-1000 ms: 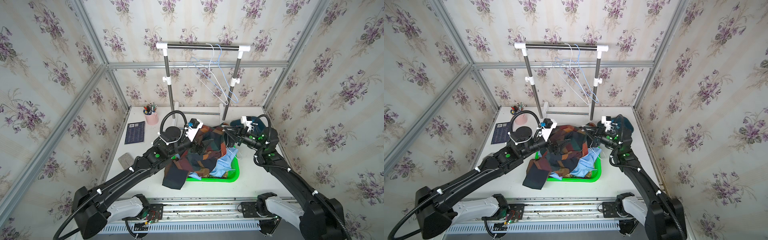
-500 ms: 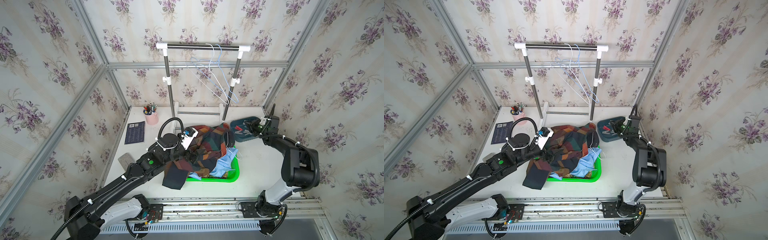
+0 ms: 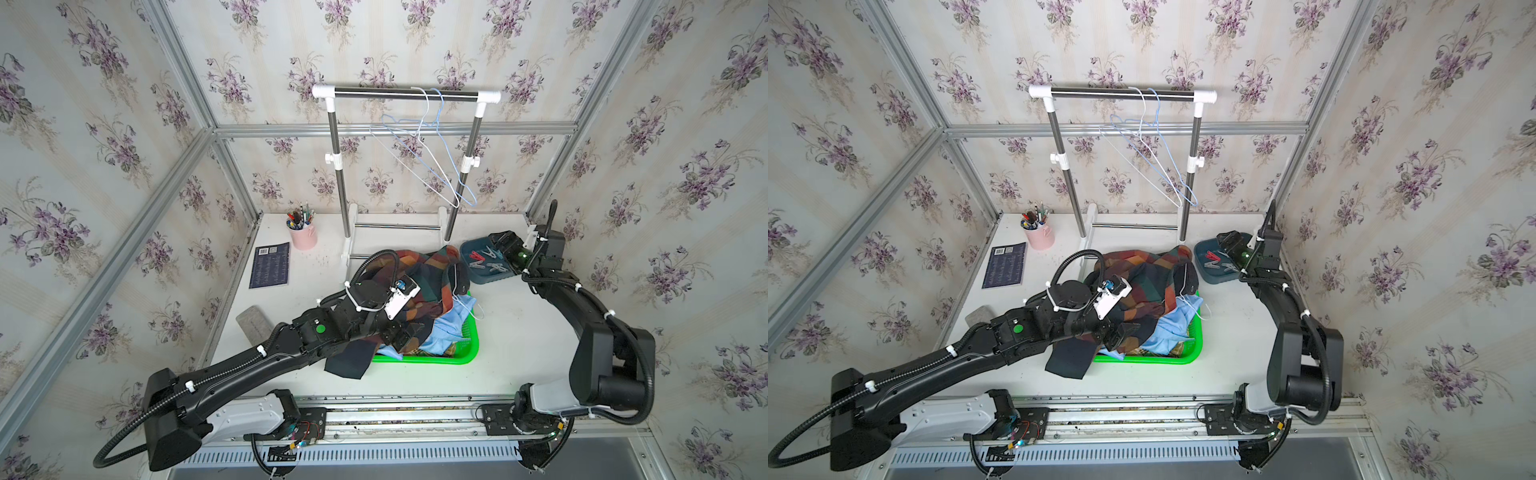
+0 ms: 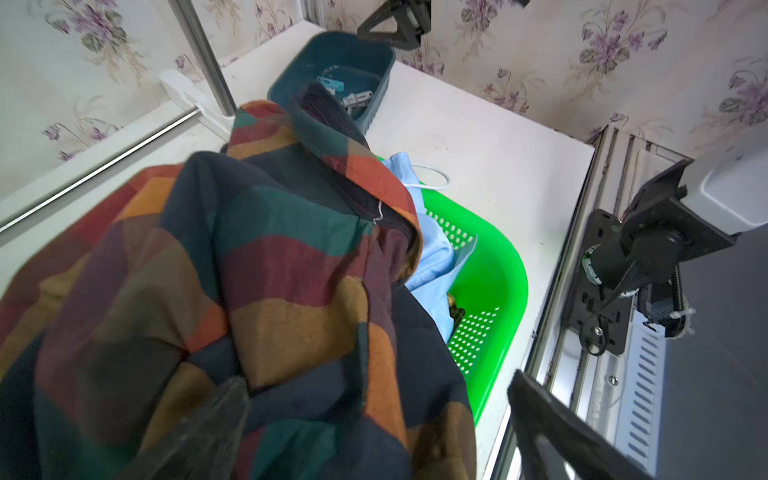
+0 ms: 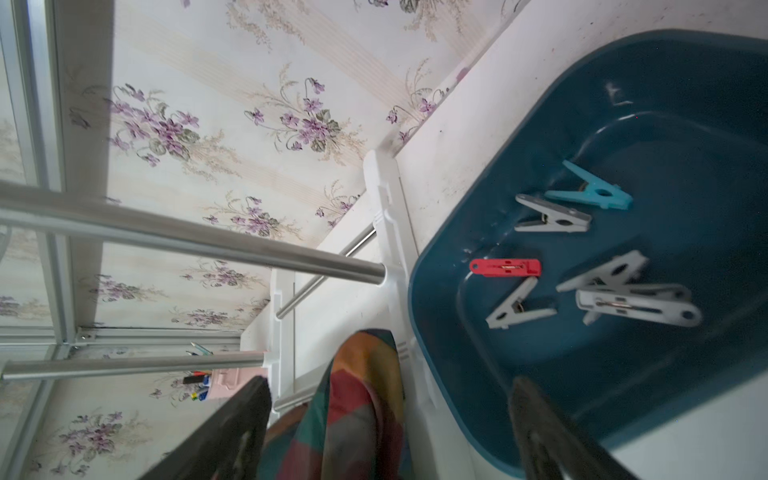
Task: Remove the clothespins securing long-sleeve shirts to the hanger
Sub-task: Place the clamp in the storage box, then remove the long-sleeve shirt from the hanger.
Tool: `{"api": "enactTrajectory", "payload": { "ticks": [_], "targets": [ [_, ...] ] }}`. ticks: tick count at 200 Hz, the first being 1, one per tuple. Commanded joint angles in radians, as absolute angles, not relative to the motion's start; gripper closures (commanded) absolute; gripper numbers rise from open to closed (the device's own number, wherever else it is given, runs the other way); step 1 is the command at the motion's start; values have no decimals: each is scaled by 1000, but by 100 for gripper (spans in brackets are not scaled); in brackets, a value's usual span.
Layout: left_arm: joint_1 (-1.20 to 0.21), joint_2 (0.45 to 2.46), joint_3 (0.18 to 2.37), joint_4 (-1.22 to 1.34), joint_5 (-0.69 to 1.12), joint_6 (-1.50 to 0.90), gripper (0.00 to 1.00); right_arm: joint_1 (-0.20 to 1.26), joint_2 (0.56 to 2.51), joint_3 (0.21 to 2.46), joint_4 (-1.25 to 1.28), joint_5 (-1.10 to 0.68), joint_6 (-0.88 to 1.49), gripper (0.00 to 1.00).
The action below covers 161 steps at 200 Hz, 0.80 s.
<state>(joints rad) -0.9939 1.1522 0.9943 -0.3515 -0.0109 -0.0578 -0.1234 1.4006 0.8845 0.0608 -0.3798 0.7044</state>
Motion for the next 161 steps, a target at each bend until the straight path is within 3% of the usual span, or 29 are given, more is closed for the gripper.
{"api": "enactTrajectory", "payload": {
  "ticks": [1,63,115,161],
  "targets": [
    [-1027,1190,1021,-375,-68,-148,1,-116,1267,767,-77,-414,668,15],
    [-1102,1305,1046,-382,-211,-250,1,-98,841,408,-210,-688,779,21],
    [-1101,1323,1039,-380,-258,-261,1,-34,887,321,-93,-687,825,33],
    [-1101,1325,1001,-382,-283,-273,1,-31,803,350,-104,-629,850,68]
  ]
}}
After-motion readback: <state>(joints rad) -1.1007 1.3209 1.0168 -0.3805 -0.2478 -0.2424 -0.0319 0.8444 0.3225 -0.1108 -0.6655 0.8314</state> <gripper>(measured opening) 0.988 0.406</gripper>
